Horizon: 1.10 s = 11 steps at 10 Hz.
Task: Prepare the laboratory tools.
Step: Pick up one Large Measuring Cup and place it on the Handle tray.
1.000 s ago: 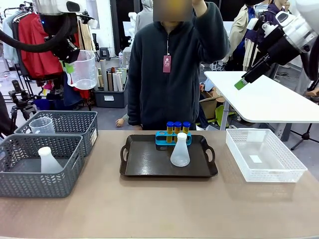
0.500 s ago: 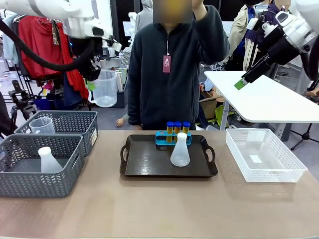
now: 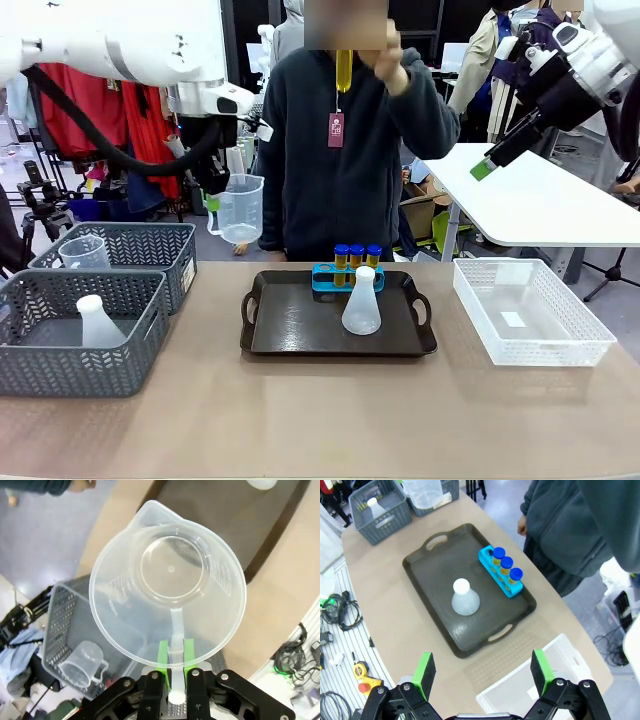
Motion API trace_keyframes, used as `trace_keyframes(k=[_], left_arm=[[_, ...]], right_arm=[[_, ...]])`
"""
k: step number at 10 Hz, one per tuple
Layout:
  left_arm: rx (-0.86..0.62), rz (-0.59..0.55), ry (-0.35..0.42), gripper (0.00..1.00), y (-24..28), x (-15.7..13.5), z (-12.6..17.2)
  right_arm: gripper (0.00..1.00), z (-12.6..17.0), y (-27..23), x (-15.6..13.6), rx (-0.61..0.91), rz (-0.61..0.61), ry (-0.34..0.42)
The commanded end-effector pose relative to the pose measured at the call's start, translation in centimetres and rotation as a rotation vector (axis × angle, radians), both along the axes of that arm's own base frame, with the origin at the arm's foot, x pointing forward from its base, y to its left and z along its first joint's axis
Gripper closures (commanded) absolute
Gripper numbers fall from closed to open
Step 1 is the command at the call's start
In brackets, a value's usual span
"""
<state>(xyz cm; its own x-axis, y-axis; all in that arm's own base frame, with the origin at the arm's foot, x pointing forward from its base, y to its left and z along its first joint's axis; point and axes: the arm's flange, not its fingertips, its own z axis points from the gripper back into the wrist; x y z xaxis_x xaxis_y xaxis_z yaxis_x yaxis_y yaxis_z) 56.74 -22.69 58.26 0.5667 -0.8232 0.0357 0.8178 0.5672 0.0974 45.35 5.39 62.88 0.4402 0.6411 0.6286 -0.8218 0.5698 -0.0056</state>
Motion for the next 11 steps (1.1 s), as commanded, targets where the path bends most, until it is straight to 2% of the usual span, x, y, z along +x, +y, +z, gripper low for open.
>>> trace_keyframes(k=[1,3,5,11], left_arm=[[-0.016,-0.098,0.047,1.00,-1.7,0.6,-1.7],[-0.024,-0.142,0.093,1.00,-3.2,0.8,-3.1],[-0.031,-0.148,0.099,1.00,-3.3,0.8,-3.1],[-0.057,-0.084,0.055,1.00,-1.0,0.7,-1.9]], right_arm=[[0.00,0.1,-0.1,-0.1,0.017,0.009,-0.002],[0.00,0.1,-0.1,-0.1,0.017,0.009,-0.002],[0.00,0.1,-0.1,-0.1,0.017,0.009,-0.002],[0.00,0.1,-0.1,-0.1,0.017,0.009,-0.002]])
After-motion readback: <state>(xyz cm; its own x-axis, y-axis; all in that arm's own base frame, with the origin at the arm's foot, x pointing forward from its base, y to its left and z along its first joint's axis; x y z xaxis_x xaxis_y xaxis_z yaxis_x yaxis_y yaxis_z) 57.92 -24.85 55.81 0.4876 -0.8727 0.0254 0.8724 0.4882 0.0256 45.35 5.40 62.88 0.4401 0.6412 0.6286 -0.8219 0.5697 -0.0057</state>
